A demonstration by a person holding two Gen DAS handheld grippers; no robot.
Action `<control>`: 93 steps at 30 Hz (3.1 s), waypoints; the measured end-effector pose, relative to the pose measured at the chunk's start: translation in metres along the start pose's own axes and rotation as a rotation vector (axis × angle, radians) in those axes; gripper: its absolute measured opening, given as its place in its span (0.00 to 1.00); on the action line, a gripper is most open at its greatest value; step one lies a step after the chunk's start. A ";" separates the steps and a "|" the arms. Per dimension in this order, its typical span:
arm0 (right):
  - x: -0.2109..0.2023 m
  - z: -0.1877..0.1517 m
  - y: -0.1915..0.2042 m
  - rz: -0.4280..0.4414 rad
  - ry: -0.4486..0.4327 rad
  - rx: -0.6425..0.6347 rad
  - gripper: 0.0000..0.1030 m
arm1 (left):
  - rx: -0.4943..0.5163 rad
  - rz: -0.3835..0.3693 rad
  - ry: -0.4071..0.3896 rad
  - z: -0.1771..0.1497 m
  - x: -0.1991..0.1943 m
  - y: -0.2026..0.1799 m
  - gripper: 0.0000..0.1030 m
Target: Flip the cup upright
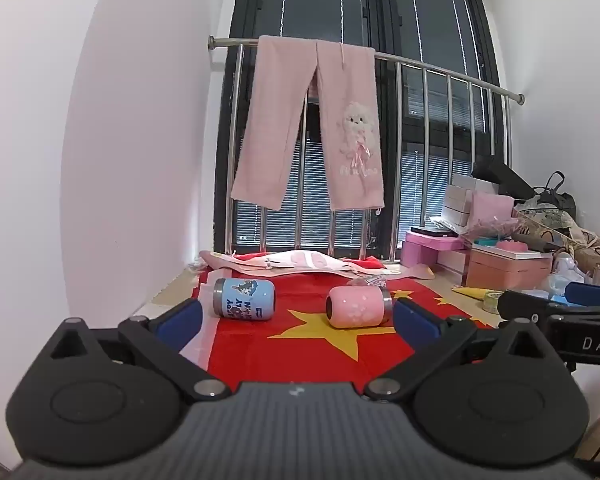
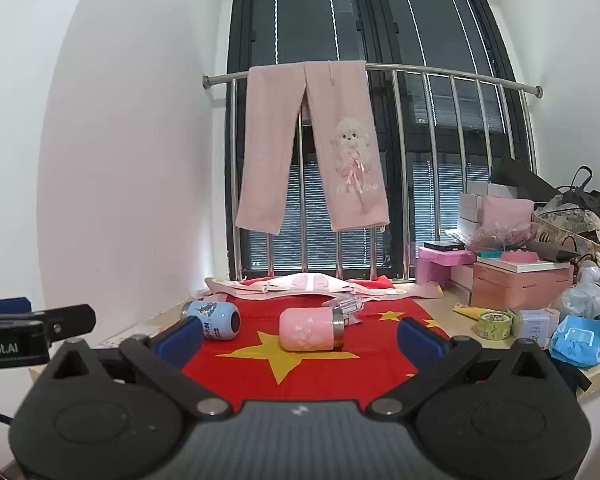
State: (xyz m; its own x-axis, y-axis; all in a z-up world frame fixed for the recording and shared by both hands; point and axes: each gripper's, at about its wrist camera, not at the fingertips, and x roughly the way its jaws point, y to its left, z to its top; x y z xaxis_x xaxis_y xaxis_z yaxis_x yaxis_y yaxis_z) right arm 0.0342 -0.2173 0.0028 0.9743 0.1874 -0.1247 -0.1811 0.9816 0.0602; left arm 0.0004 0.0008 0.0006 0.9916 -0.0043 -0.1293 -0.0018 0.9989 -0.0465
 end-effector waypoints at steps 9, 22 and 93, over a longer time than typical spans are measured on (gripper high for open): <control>0.000 0.000 0.000 0.001 -0.005 0.003 1.00 | 0.011 0.012 -0.013 0.000 0.000 0.006 1.00; 0.001 -0.001 -0.001 0.000 -0.004 0.004 1.00 | 0.018 -0.011 -0.008 -0.003 0.002 0.001 1.00; 0.002 -0.002 0.001 0.000 -0.002 0.003 1.00 | 0.024 -0.015 -0.013 0.001 0.001 0.001 1.00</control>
State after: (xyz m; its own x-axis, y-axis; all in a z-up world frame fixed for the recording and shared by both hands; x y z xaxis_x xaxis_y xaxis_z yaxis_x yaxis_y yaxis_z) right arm 0.0354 -0.2164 0.0009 0.9745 0.1879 -0.1231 -0.1812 0.9814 0.0631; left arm 0.0012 0.0023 0.0011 0.9931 -0.0192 -0.1155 0.0164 0.9996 -0.0247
